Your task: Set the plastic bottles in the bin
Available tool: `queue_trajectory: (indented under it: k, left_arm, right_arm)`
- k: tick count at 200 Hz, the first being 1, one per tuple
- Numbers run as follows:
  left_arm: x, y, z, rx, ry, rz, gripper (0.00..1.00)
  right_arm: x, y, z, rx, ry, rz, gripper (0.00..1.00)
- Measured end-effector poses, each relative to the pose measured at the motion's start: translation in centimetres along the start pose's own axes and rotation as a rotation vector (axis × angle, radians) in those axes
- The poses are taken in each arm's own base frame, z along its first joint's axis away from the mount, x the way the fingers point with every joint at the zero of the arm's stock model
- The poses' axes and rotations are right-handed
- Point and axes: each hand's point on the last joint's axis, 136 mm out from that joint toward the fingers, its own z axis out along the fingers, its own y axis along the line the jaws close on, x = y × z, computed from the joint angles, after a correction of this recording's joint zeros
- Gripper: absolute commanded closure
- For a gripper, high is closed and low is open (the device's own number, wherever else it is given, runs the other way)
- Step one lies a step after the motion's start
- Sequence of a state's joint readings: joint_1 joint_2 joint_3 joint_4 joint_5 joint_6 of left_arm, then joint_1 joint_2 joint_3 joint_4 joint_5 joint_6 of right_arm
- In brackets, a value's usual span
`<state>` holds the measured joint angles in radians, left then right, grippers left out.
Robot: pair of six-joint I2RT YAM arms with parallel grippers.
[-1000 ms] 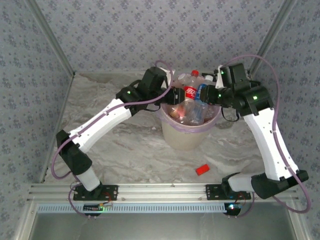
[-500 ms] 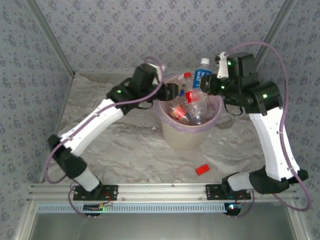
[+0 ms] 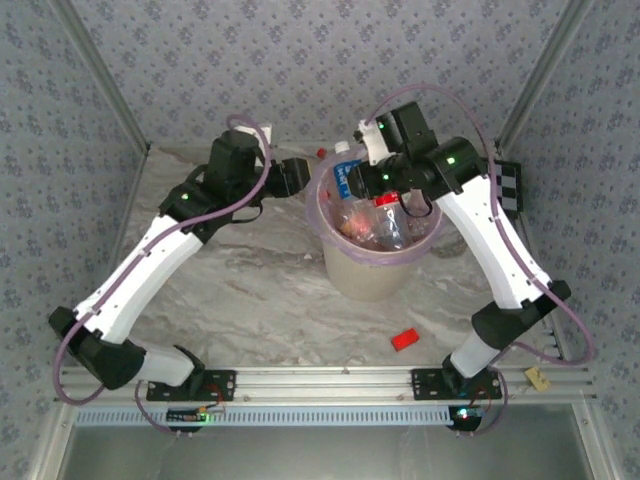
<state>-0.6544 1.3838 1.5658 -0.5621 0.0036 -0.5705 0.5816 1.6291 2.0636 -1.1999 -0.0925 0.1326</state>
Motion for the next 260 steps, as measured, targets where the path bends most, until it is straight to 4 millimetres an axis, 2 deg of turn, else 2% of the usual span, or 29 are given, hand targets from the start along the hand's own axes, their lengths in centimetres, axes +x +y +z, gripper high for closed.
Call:
queue_trajectory:
  k: [20, 39, 68, 88, 101, 117, 136, 155, 173, 221, 260]
  left_arm:
    - [0.7, 0.2, 1.1, -0.006, 0.03, -0.001, 0.39]
    - [1.1, 0.2, 1.6, -0.001, 0.05, -0.004, 0.37]
    - [1.6, 0.1, 2.3, 0.007, 0.071, -0.01, 0.36]
    - [2.0, 0.0, 3.1, 0.016, 0.085, -0.017, 0.35]
    - [2.4, -0.2, 3.6, 0.02, 0.097, -0.017, 0.35]
    - [3.0, -0.6, 4.3, 0.027, 0.115, -0.012, 0.35]
    - [3.9, -1.2, 4.8, 0.042, 0.141, -0.004, 0.34]
    - [4.2, -1.7, 4.8, 0.057, 0.149, -0.006, 0.34]
    - [4.2, -2.0, 4.8, 0.07, 0.147, -0.013, 0.34]
    - [4.3, -2.0, 5.0, 0.076, 0.149, -0.039, 0.34]
    - [3.7, -1.7, 4.5, 0.059, 0.123, -0.04, 0.33]
  right_arm:
    - [0.8, 0.1, 0.5, 0.001, 0.039, -0.027, 0.42]
    - [0.6, 0.3, -0.7, -0.002, 0.016, -0.041, 0.39]
    - [-0.5, -0.2, -4.6, 0.014, -0.09, -0.042, 0.42]
    - [-0.6, -2.3, -7.4, 0.068, -0.155, -0.014, 0.46]
    - [-0.2, -3.9, -7.9, 0.108, -0.16, 0.014, 0.48]
    - [0.7, -5.4, -7.0, 0.141, -0.128, 0.041, 0.5]
    - [1.8, -6.1, -4.5, 0.146, -0.056, 0.05, 0.53]
    - [2.8, -6.0, -2.2, 0.113, 0.004, 0.052, 0.53]
    - [3.4, -5.3, -1.0, 0.073, 0.028, 0.047, 0.54]
    - [3.6, -4.2, -0.3, 0.029, 0.0, 0.041, 0.55]
    - [3.5, -4.1, -0.9, 0.014, -0.014, 0.067, 0.43]
